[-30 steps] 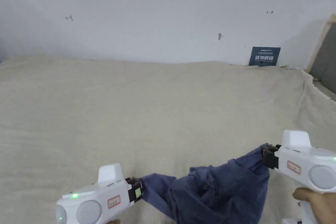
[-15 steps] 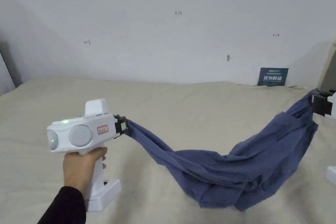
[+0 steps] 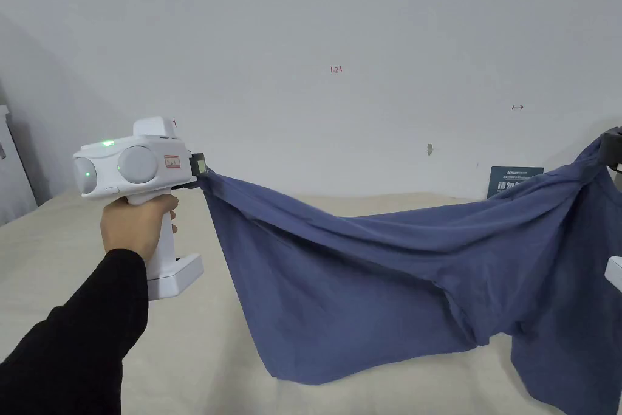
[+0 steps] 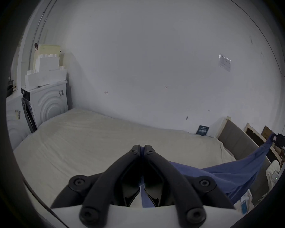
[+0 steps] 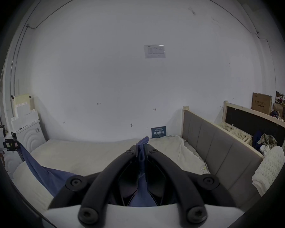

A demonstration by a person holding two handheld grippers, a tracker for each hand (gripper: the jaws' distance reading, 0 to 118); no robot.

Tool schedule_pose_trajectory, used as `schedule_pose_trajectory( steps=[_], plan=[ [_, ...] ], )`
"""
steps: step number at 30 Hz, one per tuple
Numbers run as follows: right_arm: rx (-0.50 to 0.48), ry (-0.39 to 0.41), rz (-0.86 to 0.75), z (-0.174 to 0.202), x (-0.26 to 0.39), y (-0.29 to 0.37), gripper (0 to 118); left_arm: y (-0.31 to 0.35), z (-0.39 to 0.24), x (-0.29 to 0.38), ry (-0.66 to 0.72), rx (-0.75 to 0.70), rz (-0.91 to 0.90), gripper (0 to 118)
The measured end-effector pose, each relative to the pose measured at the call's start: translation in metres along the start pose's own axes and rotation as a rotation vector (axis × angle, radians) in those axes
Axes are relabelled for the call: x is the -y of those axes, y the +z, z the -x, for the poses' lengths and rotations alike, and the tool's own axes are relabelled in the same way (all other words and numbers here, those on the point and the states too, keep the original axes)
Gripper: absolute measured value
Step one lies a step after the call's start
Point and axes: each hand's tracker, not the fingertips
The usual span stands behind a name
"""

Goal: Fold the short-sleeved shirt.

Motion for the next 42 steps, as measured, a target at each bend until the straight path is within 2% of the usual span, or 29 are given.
schedule_pose_trajectory(
  steps=[7, 13, 21, 24, 31, 37, 42],
  plan=[
    [0.021, 0.027, -0.039, 0.009, 0.007, -0.030, 4, -0.025, -0.001, -0.004, -0.030, -0.026, -0.032, 0],
    [0.056, 0.090, -0.012, 0.023, 0.057, -0.041, 4, -0.044, 0.000, 0.043, -0.089, -0.050, -0.014, 0],
    [0.072, 0.074, 0.089, 0.019, 0.134, -0.038, 4, -0.043, 0.006, 0.109, -0.120, -0.024, 0.064, 0],
    [0.066, 0.029, 0.129, 0.010, 0.164, -0.023, 4, -0.033, 0.014, 0.138, -0.122, -0.013, 0.095, 0],
    [0.050, -0.019, 0.207, -0.006, 0.233, 0.036, 4, 0.008, 0.049, 0.216, -0.090, -0.036, 0.187, 0],
    [0.036, -0.035, 0.265, -0.016, 0.279, 0.098, 4, 0.061, 0.081, 0.285, -0.046, -0.060, 0.279, 0],
    [0.031, -0.020, 0.292, -0.009, 0.304, 0.153, 4, 0.103, 0.099, 0.325, -0.057, -0.078, 0.329, 0]
  ],
)
